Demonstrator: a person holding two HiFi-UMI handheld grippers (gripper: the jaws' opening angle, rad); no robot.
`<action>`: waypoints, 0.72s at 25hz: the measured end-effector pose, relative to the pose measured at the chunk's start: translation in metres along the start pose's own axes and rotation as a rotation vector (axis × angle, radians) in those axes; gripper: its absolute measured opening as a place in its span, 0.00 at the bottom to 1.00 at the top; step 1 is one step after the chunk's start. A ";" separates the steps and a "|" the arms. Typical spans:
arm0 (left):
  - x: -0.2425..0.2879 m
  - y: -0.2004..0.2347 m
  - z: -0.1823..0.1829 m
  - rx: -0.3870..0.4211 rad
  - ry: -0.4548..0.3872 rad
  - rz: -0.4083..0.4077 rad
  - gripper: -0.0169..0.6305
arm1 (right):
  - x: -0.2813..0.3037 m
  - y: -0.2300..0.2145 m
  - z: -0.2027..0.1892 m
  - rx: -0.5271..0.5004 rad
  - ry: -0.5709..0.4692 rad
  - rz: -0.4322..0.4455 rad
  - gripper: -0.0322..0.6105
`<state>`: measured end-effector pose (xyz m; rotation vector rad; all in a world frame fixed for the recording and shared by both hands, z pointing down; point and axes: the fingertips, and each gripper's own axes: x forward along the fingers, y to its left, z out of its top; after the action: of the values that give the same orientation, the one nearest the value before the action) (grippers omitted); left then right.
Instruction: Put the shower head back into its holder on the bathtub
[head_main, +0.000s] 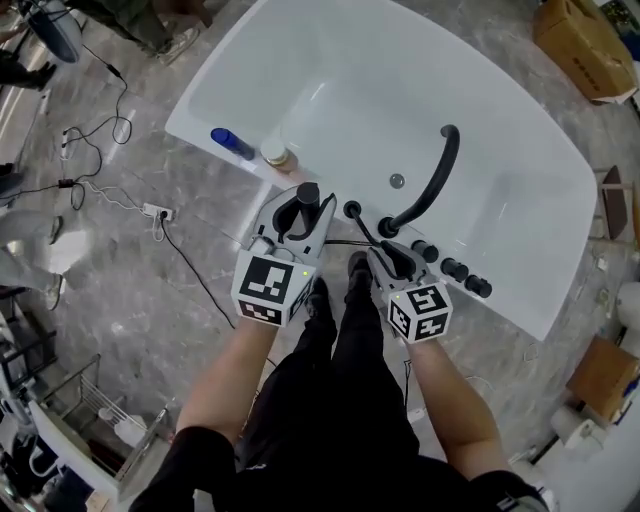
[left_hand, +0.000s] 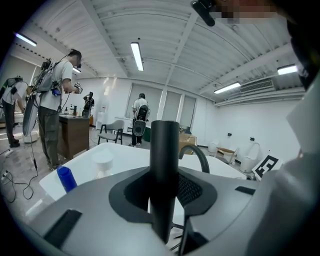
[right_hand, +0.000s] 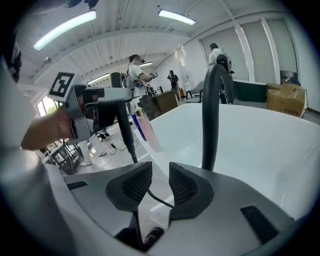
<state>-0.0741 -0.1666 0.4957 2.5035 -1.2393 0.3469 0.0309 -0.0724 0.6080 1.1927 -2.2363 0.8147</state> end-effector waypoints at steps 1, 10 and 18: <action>0.003 0.001 -0.008 -0.005 0.009 -0.001 0.22 | 0.006 -0.006 -0.006 -0.024 -0.005 -0.029 0.24; 0.019 0.002 -0.061 -0.021 0.073 -0.024 0.22 | 0.060 -0.042 -0.070 -0.013 0.057 -0.109 0.24; 0.039 0.017 -0.096 -0.034 0.106 -0.018 0.22 | 0.100 -0.066 -0.113 -0.035 0.130 -0.173 0.27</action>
<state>-0.0719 -0.1667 0.6005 2.4329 -1.1709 0.4442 0.0510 -0.0800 0.7713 1.2591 -2.0046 0.7590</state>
